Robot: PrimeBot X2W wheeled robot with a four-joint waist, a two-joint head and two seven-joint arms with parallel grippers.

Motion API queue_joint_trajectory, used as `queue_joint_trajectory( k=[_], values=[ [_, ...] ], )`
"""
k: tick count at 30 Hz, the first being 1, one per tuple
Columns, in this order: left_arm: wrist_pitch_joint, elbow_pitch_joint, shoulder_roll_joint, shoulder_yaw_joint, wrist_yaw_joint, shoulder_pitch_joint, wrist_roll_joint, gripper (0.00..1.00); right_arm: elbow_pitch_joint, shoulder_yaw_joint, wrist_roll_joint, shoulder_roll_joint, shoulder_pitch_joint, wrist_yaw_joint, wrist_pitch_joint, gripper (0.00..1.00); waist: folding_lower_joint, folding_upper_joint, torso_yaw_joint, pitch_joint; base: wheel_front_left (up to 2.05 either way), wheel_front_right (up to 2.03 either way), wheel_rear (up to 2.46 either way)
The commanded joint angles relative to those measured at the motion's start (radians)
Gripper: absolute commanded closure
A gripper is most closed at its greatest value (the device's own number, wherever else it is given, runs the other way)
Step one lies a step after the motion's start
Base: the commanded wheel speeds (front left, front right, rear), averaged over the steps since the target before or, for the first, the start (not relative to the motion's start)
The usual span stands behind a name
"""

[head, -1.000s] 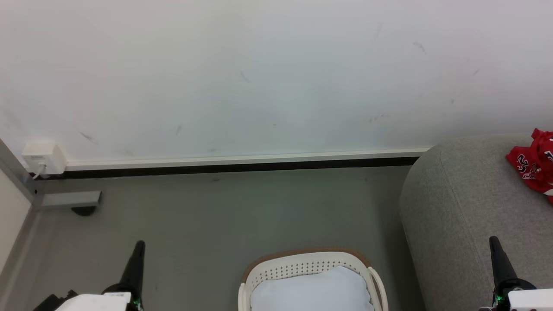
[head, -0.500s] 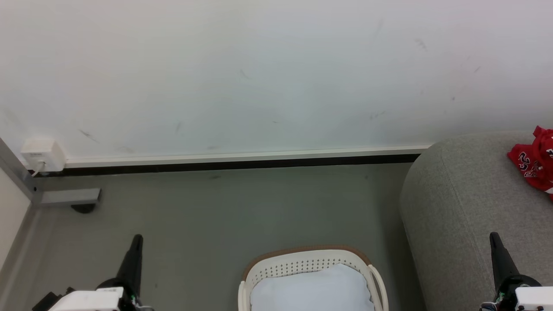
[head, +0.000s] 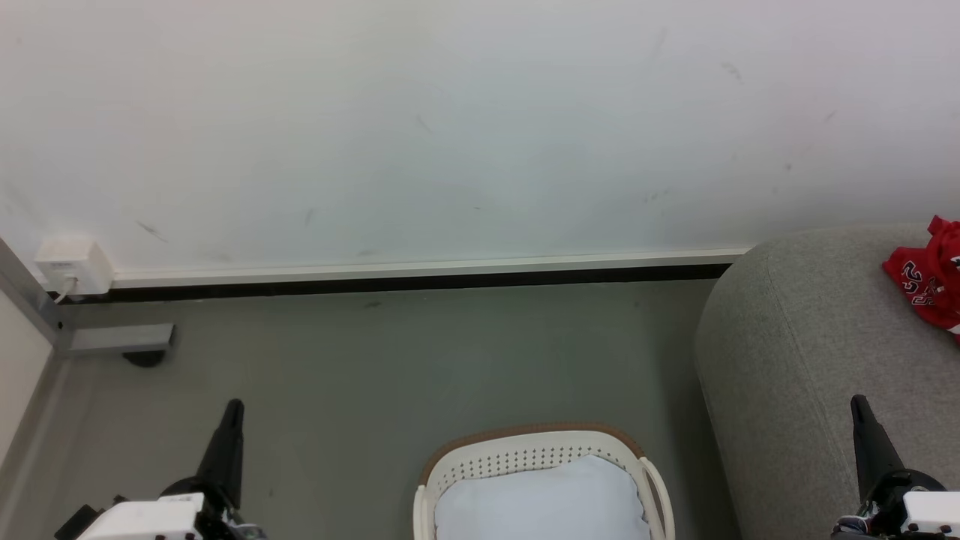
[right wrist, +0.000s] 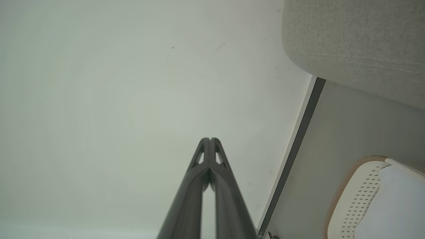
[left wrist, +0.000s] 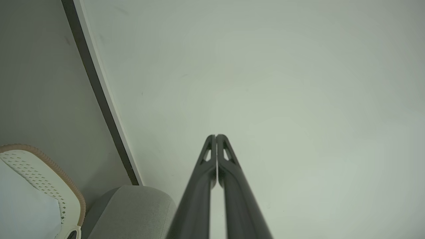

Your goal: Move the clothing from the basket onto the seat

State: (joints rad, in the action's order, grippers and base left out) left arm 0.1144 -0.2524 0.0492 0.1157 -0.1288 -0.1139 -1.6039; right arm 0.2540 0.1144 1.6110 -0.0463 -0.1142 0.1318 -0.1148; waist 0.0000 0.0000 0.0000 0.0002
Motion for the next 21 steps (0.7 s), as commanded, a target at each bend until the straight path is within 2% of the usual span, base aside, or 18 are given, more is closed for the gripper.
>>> queue_joint_trajectory(
  k=[1,21],
  values=[
    [0.005,0.002,0.001,0.003,-0.004,-0.007,-0.014,1.0,-0.005,0.004,0.001,-0.007,-0.006,-0.002,-0.005,1.0,0.0,0.0,0.0,0.0,0.0,0.0,0.0],
    [0.005,0.002,0.002,0.003,-0.004,-0.007,-0.014,1.0,-0.005,0.004,0.001,-0.007,-0.006,-0.002,-0.005,1.0,0.0,0.0,0.0,0.0,0.0,0.0,0.0]
  ],
)
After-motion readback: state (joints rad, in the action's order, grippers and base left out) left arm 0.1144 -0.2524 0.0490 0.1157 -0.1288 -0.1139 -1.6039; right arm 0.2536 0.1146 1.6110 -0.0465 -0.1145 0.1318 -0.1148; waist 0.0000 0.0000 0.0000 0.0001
